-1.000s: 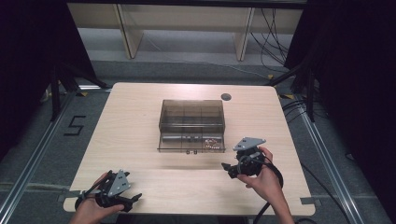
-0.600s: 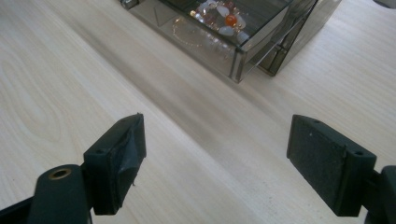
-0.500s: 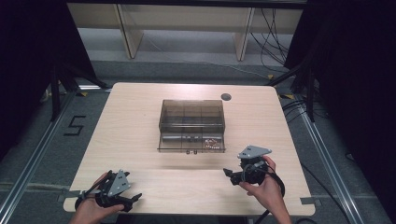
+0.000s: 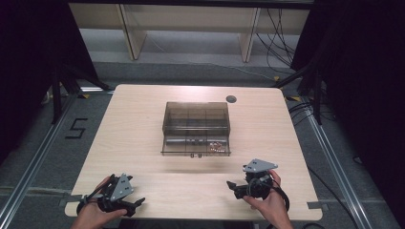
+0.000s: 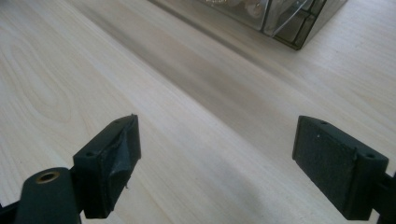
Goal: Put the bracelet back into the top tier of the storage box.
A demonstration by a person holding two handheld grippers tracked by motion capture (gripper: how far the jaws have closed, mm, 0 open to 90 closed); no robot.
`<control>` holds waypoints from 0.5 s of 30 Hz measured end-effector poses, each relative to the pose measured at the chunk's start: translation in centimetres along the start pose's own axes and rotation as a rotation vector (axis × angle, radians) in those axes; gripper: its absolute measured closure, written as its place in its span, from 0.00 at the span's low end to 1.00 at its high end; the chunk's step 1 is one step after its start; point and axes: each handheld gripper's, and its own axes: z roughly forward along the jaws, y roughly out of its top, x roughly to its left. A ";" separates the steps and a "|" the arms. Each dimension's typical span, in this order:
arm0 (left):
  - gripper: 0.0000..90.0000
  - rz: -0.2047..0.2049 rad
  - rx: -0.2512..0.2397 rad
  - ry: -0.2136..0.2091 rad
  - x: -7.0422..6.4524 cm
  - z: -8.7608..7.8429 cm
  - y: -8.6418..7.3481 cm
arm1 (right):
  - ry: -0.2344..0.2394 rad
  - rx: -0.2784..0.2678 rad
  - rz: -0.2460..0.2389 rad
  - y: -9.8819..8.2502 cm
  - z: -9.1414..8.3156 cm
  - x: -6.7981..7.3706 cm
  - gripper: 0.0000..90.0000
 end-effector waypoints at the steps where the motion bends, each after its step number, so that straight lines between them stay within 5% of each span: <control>1: 0.18 -0.003 -0.001 -0.003 0.0 0.0 0.0 | 0.002 -0.001 -0.011 -0.1 0.1 0.0 0.18; 4: 0.18 -0.001 0.000 0.005 0.0 0.0 0.0 | 0.004 -0.010 -0.036 -0.5 0.3 0.0 0.18; 8: 0.18 0.004 -0.002 0.009 0.0 0.0 0.0 | 0.001 0.011 0.003 -1.0 0.3 0.4 0.18; 15: 0.18 -0.002 -0.005 -0.010 0.0 0.1 0.0 | 0.002 0.002 -0.009 -1.7 0.2 0.7 0.18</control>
